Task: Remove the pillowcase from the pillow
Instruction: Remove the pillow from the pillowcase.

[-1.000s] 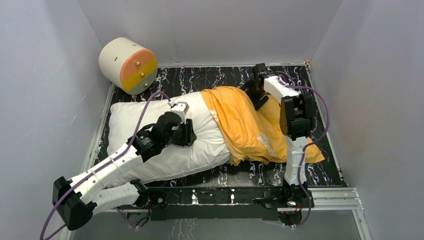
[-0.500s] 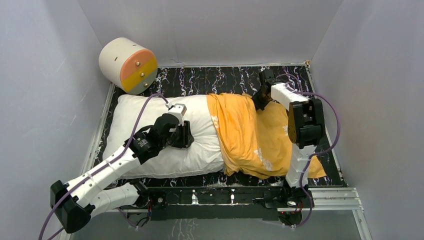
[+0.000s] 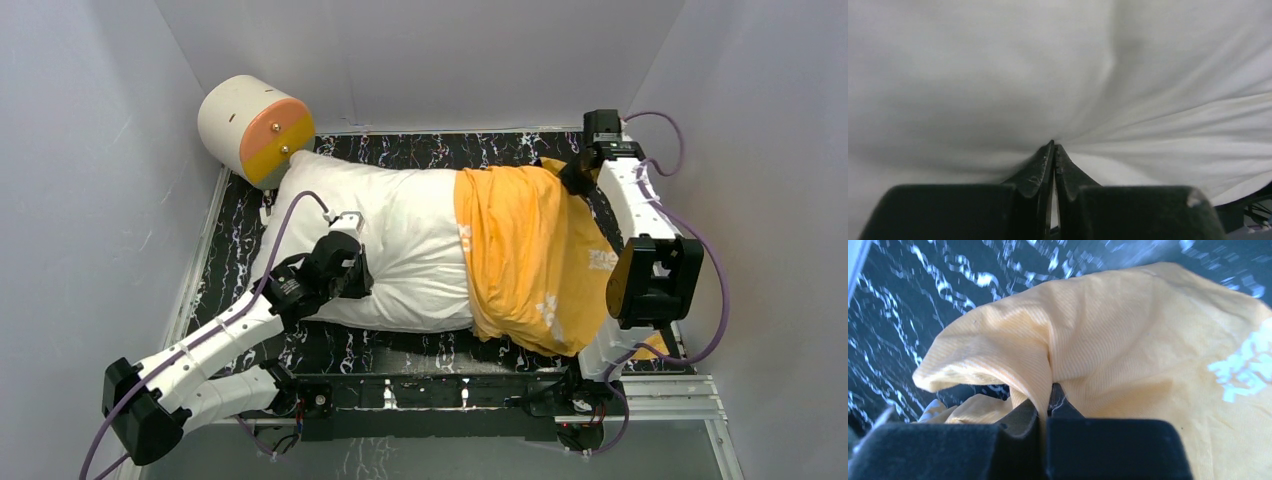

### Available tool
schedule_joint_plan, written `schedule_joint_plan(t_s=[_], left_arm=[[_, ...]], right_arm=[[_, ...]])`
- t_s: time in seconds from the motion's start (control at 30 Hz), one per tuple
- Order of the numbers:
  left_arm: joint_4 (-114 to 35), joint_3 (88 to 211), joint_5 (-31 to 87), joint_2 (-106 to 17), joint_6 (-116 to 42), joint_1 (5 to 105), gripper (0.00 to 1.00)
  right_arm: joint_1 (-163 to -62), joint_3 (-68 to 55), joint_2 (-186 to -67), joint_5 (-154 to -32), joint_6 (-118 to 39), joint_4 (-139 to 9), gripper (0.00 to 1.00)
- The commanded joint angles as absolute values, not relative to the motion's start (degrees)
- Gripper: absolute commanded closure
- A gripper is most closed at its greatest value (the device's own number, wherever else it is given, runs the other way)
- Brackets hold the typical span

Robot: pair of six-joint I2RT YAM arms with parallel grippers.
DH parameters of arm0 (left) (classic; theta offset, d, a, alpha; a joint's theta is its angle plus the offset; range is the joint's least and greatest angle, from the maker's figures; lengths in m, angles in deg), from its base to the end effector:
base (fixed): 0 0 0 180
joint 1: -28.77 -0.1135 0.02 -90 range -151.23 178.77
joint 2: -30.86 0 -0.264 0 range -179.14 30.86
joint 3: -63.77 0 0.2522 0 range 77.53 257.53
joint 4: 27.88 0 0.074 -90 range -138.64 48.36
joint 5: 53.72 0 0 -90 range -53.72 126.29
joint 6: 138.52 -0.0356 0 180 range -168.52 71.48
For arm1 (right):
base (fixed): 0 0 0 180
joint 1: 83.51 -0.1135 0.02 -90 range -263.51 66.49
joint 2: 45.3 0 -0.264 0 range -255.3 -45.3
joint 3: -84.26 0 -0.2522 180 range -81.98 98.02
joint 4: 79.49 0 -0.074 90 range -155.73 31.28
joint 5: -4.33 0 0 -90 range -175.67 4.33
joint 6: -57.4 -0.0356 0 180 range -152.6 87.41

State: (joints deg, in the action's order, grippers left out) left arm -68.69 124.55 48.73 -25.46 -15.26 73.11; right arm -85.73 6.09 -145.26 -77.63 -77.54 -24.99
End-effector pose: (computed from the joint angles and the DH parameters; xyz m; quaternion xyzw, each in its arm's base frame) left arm 0.1574 -0.1431 0.2883 0.0369 0.8877 -0.2057 0.4102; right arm 0.3839 0.0099 0.2949 0.3651 0.8719 0.0670 0.3195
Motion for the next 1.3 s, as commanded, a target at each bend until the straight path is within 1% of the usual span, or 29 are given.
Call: schedule_joint_plan(t_s=[0.0,0.03,0.07,0.1,0.13,0.17,0.2,0.3,0.33,0.4,0.5,0.53,0.63,0.67,0.73,0.83,0.9,0.93,0.97,1.0,1.03,1.07,1.1,1.13,1.17,1.27], left_arm=[[-77.0,121.8,52.7,-27.3,-14.6,70.9,0.98],[-76.1,122.4,51.1,-27.3,-15.5,70.7,0.96],[-74.8,123.2,49.1,-27.0,-16.8,70.7,0.90],[-73.4,124.6,47.1,-26.7,-18.7,70.7,0.78],[-72.2,126.4,45.4,-26.5,-20.3,70.8,0.62],[-71.4,128.7,44.0,-26.6,-22.1,70.8,0.41],[-70.7,131.4,42.8,-27.1,-24.1,70.8,0.27],[-70.4,141.6,39.3,-31.5,-30.8,70.8,0.04],[-71.1,145.2,38.8,-33.8,-33.2,70.8,0.02],[-72.6,153.9,38.9,-39.1,-37.5,70.7,0.02],[-73.1,162.4,41.0,-47.5,-44.8,69.6,0.02],[-72.7,164.7,38.9,-50.2,-47.7,67.9,0.02],[-73.7,170.5,26.0,-59.0,-52.1,61.7,0.02],[-73.8,171.4,25.0,-61.6,-52.2,60.5,0.02],[-73.2,171.0,27.4,-65.3,-49.9,59.0,0.02],[-70.8,166.2,29.1,-68.8,-47.6,57.6,0.02],[-70.6,163.8,25.9,-70.5,-46.9,57.3,0.02],[-70.5,162.2,23.2,-70.8,-47.4,57.3,0.05],[-70.6,161.0,19.9,-70.9,-47.7,57.3,0.18],[-70.6,160.0,17.3,-70.8,-47.9,57.3,0.37],[-70.8,158.8,15.3,-70.5,-47.6,57.3,0.50],[-70.7,157.5,15.3,-70.4,-46.9,57.3,0.65],[-70.8,156.5,17.2,-70.4,-45.5,57.2,0.90],[-71.2,155.4,20.1,-70.4,-43.3,57.0,1.00],[-71.0,154.2,22.2,-70.1,-41.1,56.5,1.00],[-68.4,148.5,24.5,-67.4,-34.2,53.9,1.00]], right_arm=[[-81.3,12.4,-139.7,-71.7,-71.7,-27.7,1.00],[-81.5,12.3,-139.7,-74.3,-71.1,-27.8,1.00],[-81.9,11.6,-139.6,-76.9,-70.6,-28.5,1.00],[-82.5,10.7,-139.6,-78.9,-70.1,-29.4,1.00],[-83.1,10.0,-139.7,-80.2,-69.6,-29.9,1.00],[-83.3,9.5,-140.1,-80.9,-69.3,-30.0,1.00],[-84.9,9.1,-140.6,-81.5,-68.9,-30.0,1.00],[-86.8,8.7,-142.3,-83.1,-67.8,-29.9,1.00],[-87.4,8.8,-142.9,-83.3,-67.4,-29.7,1.00],[-88.7,9.3,-143.8,-83.4,-66.3,-29.2,1.00],[-90.5,9.9,-144.3,-83.0,-64.9,-29.0,1.00],[-90.8,10.2,-144.5,-83.3,-64.5,-28.8,1.00],[-91.2,10.6,-144.3,-83.2,-63.8,-28.5,1.00],[-91.2,10.7,-144.0,-83.1,-63.7,-28.5,1.00],[-91.2,11.2,-143.7,-82.7,-63.1,-28.2,1.00],[-91.2,11.9,-143.3,-82.2,-62.4,-27.9,1.00],[-91.1,12.1,-143.3,-82.9,-62.1,-28.1,1.00],[-91.1,12.3,-143.5,-83.3,-61.8,-28.1,1.00],[-91.1,12.5,-143.7,-83.2,-61.7,-28.0,1.00],[-91.0,12.9,-144.1,-82.9,-61.6,-27.7,1.00],[-90.9,13.3,-144.5,-82.6,-61.6,-27.2,1.00],[-90.8,13.7,-144.7,-82.4,-61.6,-27.1,1.00],[-90.7,14.1,-144.9,-82.2,-61.7,-26.7,0.98],[-90.7,14.4,-145.0,-81.8,-61.9,-26.4,0.95],[-90.6,14.7,-145.1,-80.9,-62.4,-26.0,0.92],[-90.0,15.3,-144.7,-75.8,-64.3,-23.7,0.85]])
